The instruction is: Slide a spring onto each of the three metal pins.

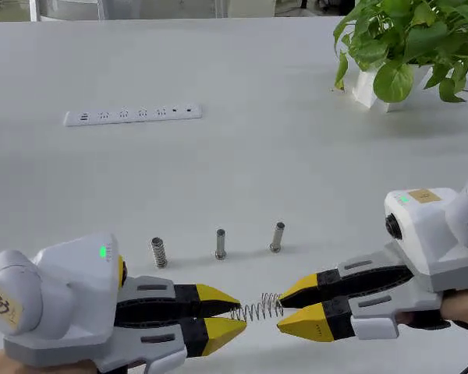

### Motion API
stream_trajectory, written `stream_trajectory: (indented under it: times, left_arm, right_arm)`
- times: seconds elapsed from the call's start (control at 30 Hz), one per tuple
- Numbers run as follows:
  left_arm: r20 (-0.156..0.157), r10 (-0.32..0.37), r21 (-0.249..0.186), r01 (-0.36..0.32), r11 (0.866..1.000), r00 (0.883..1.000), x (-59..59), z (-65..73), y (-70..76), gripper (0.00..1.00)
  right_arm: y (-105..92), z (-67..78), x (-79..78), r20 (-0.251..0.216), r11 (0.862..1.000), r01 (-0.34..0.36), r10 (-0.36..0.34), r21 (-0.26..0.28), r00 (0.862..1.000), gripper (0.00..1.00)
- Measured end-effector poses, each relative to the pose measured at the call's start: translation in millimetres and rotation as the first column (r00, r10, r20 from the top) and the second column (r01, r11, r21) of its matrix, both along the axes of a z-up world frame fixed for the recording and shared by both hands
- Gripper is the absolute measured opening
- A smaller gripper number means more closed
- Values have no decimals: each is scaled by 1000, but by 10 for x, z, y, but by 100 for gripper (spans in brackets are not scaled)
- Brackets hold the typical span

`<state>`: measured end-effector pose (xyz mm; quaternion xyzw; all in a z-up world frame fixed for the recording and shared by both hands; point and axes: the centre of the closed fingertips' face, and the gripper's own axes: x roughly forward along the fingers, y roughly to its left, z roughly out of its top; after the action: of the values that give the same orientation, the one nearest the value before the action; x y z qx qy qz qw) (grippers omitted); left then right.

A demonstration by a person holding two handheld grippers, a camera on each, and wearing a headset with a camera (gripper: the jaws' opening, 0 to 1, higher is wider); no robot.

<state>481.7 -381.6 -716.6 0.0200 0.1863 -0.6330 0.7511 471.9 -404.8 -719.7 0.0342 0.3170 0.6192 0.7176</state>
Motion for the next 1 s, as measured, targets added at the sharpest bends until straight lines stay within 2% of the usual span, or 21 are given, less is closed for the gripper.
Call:
stream_trajectory:
  times: [0.27, 0.73, 1.0]
  left_arm:
    - [2, -3, -1, 3, 1000, 1000, -28, 0, -1, 7]
    - [6, -2, -1, 2, 1000, 1000, -40, 0, -5, 7]
    - [7, -5, 8, 5, 1000, 1000, -57, -26, -5, 7]
  right_arm:
    - [6, 3, -15, -21, 1000, 4, -4, 11, 1000, 11]
    - [47, 34, -59, -102, 998, 37, -31, 51, 994, 12]
    - [36, 36, -39, -109, 997, 48, -41, 58, 993, 7]
